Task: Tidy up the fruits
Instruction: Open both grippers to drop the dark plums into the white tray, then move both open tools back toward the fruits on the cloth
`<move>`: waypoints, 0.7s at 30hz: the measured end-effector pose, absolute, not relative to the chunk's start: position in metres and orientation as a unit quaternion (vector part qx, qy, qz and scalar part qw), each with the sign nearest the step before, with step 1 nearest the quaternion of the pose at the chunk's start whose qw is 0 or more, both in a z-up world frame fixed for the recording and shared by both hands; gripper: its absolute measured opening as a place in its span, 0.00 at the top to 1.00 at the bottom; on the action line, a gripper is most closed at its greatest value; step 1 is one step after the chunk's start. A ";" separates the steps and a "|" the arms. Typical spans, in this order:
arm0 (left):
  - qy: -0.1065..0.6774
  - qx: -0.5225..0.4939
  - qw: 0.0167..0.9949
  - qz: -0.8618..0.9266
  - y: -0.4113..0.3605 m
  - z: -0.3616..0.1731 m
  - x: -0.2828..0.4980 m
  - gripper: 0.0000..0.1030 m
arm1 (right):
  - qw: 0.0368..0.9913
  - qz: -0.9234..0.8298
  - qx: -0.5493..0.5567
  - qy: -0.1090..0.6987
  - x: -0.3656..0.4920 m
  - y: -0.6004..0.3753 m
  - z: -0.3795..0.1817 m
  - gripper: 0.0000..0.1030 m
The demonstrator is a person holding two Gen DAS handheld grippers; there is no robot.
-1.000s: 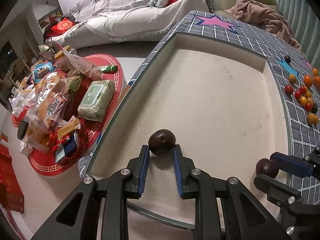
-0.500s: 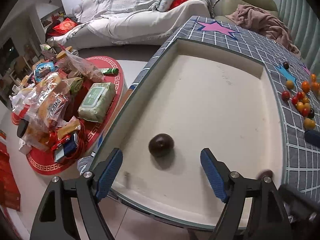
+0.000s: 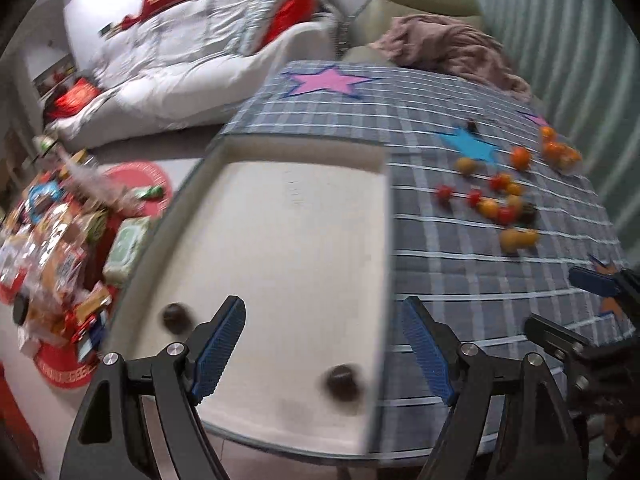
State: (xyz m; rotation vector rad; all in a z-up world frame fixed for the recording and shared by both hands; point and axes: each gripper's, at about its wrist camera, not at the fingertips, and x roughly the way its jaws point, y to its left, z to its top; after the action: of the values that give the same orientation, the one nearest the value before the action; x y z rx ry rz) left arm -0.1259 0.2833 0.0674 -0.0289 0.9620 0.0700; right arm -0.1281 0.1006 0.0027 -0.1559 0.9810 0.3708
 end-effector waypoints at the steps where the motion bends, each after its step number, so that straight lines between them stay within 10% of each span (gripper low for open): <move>1: 0.462 -0.009 0.886 0.026 0.273 0.068 -0.125 0.21 | 0.863 0.170 -0.069 0.470 -0.128 0.093 0.002 0.10; 21: 0.498 0.044 0.866 -0.013 0.175 0.037 -0.089 0.21 | 0.876 0.109 -0.010 0.469 -0.100 0.009 -0.014 0.10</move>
State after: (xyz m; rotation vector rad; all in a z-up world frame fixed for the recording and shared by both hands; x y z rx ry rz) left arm -0.0889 0.1753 0.0368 0.0915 1.0422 -0.0267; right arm -0.1000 0.0091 -0.0145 -0.0219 0.9787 0.2285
